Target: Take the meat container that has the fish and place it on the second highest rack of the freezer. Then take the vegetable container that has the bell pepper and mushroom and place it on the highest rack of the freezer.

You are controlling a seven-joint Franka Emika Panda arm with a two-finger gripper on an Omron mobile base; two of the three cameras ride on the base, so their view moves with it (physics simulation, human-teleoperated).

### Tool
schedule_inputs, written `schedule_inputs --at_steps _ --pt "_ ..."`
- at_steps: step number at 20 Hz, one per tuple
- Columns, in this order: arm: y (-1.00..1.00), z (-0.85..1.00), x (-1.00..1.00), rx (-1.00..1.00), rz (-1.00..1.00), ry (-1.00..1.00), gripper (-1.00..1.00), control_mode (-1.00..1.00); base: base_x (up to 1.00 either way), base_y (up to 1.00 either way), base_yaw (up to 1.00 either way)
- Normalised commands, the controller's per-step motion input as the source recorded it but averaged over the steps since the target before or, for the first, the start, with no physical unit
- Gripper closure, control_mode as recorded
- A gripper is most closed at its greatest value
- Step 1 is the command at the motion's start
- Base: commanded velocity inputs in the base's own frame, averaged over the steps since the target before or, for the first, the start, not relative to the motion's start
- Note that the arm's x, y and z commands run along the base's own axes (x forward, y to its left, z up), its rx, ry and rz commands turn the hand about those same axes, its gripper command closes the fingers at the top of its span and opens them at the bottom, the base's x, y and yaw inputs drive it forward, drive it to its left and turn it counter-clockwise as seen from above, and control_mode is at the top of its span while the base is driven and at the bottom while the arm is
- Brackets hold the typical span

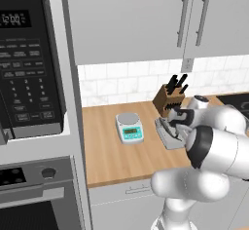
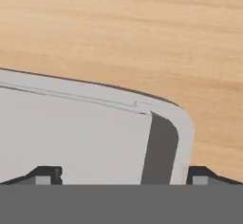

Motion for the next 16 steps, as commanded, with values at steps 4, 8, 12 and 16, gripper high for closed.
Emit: schedule_inputs --at_steps 4,8,12,16 --pt "0.00 -0.35 0.00 0.00 -0.14 0.00 -1.00 -1.00 0.00 0.00 0.00" --pt "0.00 -0.41 0.00 0.00 -0.13 0.00 -1.00 -1.00 0.00 0.00 0.00" --pt "0.00 -0.41 0.00 -0.01 -0.13 0.00 1.00 -1.00 0.00 0.00 0.00" --pt "0.00 -0.34 -0.09 -0.02 -0.10 0.00 1.00 -1.00 0.00 0.00 0.00"
